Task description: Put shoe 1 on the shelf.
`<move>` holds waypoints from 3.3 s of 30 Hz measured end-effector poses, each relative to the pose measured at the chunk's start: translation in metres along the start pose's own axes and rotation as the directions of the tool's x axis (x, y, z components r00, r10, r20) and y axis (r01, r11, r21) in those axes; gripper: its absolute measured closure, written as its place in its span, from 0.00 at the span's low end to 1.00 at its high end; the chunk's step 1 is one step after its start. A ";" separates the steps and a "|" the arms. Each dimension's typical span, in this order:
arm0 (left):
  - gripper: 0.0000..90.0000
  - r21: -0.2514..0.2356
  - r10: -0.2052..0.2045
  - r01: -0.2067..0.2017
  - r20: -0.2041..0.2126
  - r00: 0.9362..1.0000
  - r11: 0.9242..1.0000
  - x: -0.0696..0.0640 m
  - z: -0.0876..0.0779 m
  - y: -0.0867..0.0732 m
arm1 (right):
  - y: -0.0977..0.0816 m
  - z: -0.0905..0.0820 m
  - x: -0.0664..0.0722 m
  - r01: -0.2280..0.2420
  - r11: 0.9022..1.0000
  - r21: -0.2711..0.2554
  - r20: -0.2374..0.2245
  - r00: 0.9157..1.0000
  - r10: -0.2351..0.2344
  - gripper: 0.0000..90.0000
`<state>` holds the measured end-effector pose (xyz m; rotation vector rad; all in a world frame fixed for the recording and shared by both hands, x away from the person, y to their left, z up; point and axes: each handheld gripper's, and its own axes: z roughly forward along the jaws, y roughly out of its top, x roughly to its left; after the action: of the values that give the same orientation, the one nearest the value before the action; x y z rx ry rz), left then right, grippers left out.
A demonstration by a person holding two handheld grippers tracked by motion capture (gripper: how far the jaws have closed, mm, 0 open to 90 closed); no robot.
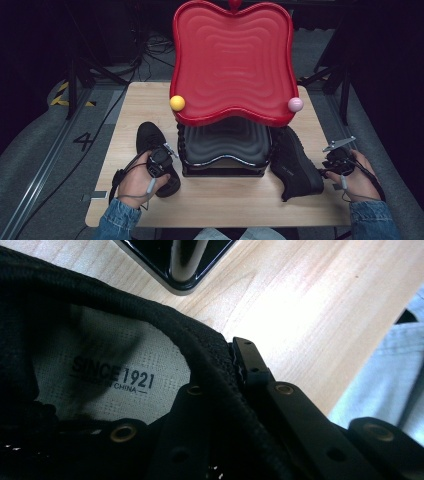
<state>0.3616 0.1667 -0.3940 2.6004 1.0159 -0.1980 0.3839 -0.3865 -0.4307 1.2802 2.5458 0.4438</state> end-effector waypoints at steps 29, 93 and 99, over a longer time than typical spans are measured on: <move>0.95 -0.017 0.142 -0.141 0.035 0.989 0.990 -0.038 -0.140 0.027 | 0.001 -0.006 0.002 -0.001 0.999 -0.033 -0.011 1.000 0.000 0.61; 0.96 0.050 0.388 -0.389 -0.248 0.888 0.920 -0.131 -0.304 0.069 | -0.020 -0.005 0.000 -0.013 1.000 -0.015 -0.041 0.999 0.012 0.62; 0.96 0.015 0.420 -0.428 -0.237 0.876 0.903 -0.130 -0.315 0.074 | -0.021 -0.004 0.002 -0.012 1.000 -0.010 -0.040 0.999 0.012 0.62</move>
<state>0.3179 0.1479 -0.0481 2.7782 0.4794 0.2419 0.3659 -0.3977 -0.4349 1.2962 2.5666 0.4889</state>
